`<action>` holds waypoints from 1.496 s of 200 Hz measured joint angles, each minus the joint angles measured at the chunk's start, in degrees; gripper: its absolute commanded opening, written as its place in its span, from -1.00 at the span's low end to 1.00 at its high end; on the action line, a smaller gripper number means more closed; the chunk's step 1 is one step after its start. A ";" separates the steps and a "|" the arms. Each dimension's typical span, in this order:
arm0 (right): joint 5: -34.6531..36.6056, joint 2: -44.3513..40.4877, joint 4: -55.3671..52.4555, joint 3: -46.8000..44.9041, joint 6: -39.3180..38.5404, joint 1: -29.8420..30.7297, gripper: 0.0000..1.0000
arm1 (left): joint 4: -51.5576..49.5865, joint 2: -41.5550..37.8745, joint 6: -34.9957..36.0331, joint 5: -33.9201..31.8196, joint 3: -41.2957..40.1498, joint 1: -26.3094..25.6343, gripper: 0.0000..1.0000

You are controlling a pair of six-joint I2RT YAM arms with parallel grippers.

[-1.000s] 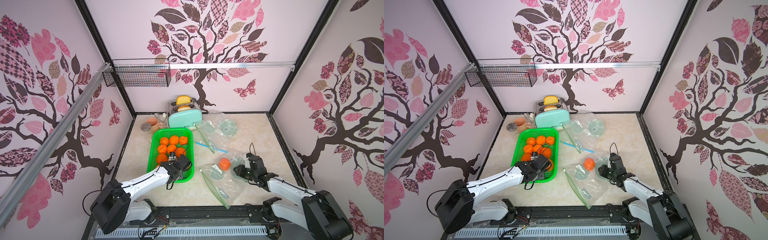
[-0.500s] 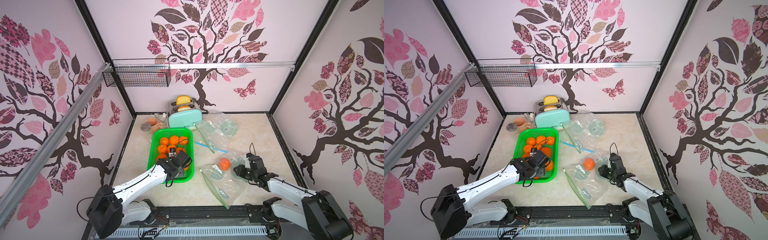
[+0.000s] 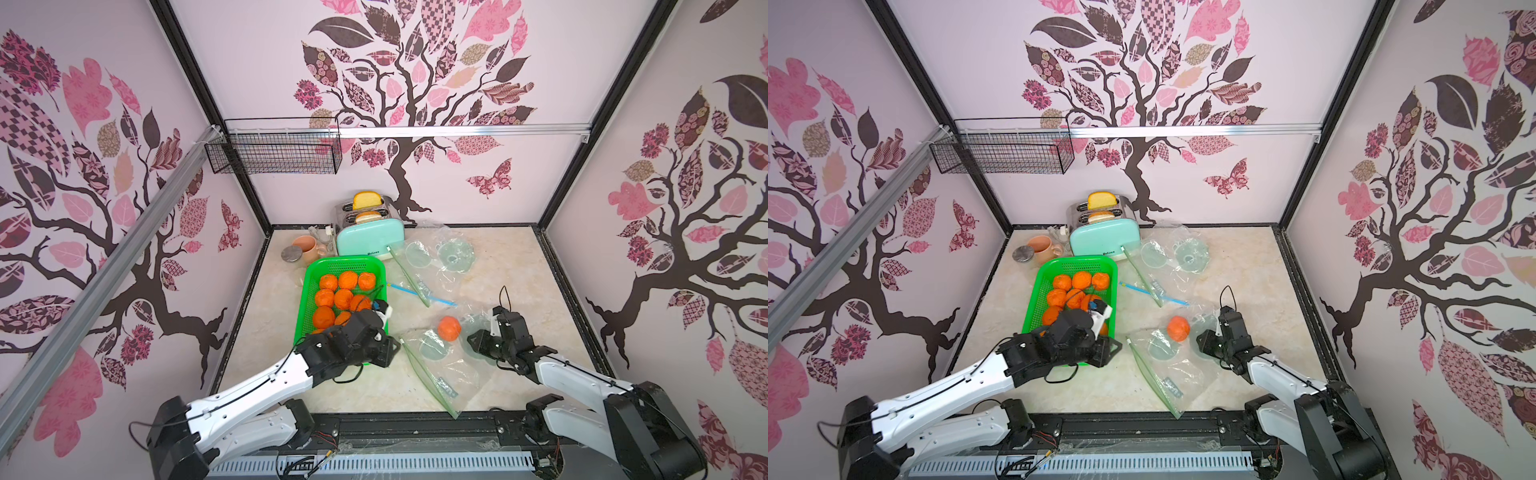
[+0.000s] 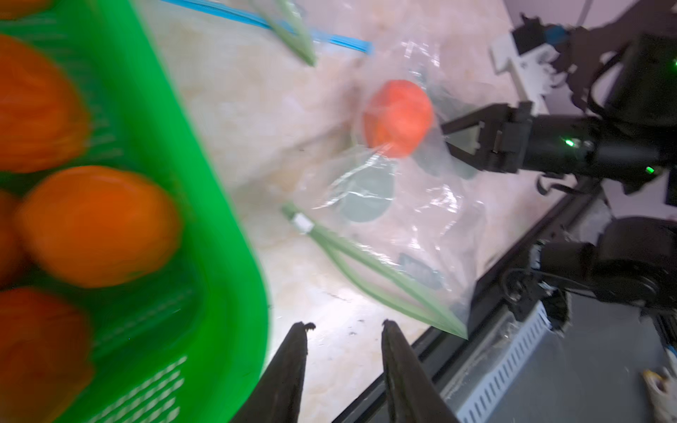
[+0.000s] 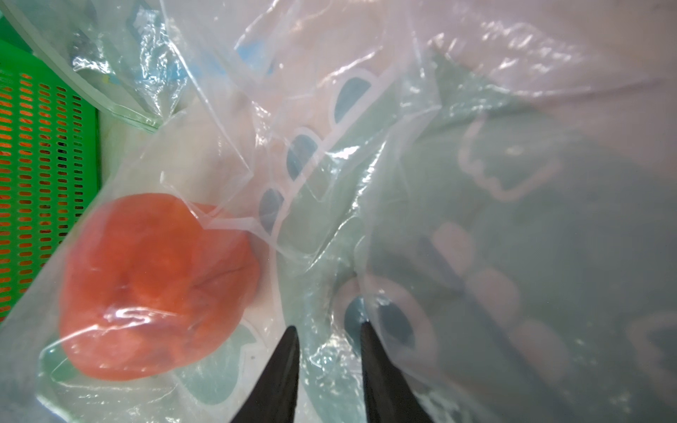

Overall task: Open the zip-top bag and take out the orange
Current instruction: Place the orange in the basket, then adjust the zipper food storage bag at the center of the board.

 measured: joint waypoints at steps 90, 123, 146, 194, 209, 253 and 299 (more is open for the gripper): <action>1.05 -0.76 -0.90 0.00 0.48 0.02 -0.35 | 9.07 17.20 1.55 3.37 0.46 -9.53 -0.89; 1.03 -0.76 -0.90 0.00 0.63 0.02 -0.36 | 11.89 19.37 1.31 3.32 -0.55 -9.53 -0.92; 1.03 -0.76 -0.90 0.00 0.63 0.02 -0.36 | 12.50 22.43 1.33 1.90 -0.57 -9.53 -0.92; 1.03 -1.29 -1.01 0.00 0.63 0.02 -0.36 | 14.84 24.37 1.68 -1.64 -0.57 -9.22 -0.75; 1.03 -2.08 -1.66 0.00 0.61 0.02 -0.36 | 16.46 25.20 2.12 -2.40 -0.59 -9.03 -0.67; 1.14 -9.62 -6.60 1.22 0.59 0.00 -0.35 | 21.42 25.75 3.37 -3.85 -1.49 -8.46 -0.61; 3.19 -13.35 -9.27 7.80 0.42 0.02 -0.35 | 26.05 25.75 4.00 -3.96 -2.91 -6.62 -0.49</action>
